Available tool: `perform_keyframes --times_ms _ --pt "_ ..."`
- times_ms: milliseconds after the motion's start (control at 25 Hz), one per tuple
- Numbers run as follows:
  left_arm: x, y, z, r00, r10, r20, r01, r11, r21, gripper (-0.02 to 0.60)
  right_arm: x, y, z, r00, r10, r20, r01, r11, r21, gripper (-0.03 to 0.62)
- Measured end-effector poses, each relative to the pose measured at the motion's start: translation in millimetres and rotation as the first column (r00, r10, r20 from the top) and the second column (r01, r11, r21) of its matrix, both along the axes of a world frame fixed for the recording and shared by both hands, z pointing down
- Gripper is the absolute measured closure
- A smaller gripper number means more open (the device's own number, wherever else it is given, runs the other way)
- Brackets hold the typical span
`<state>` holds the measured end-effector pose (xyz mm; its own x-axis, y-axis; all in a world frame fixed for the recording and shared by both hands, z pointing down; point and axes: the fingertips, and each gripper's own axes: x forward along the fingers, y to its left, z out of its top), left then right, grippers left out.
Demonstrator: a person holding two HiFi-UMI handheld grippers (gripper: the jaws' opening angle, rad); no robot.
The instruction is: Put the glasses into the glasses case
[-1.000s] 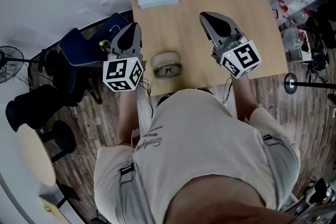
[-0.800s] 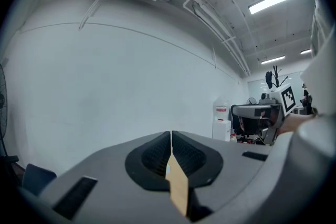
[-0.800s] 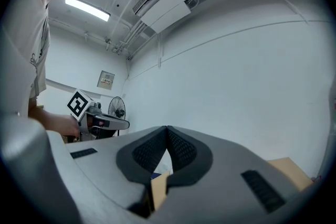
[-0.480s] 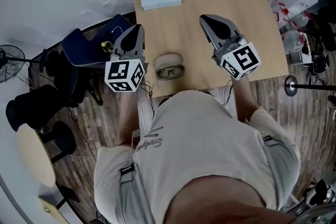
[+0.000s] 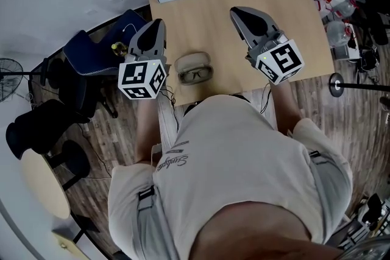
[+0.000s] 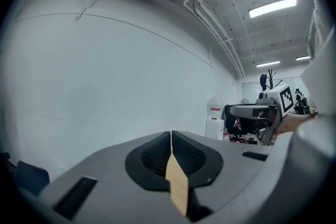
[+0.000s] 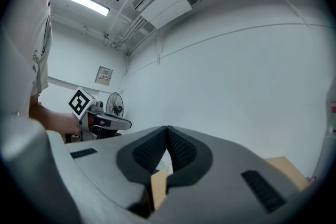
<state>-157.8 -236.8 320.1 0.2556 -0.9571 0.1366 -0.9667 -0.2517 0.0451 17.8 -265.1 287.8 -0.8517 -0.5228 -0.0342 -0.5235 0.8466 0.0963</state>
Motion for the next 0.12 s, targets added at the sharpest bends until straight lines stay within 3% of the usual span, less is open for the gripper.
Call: perform_keyframes --times_ms 120 --pt "1.7 -1.4 -0.1 1.000 0.008 0.000 -0.008 1.000 0.002 0.565 1.4 -1.2 1.1 1.000 0.008 -0.001 -0.008 1.000 -0.002 0.599"
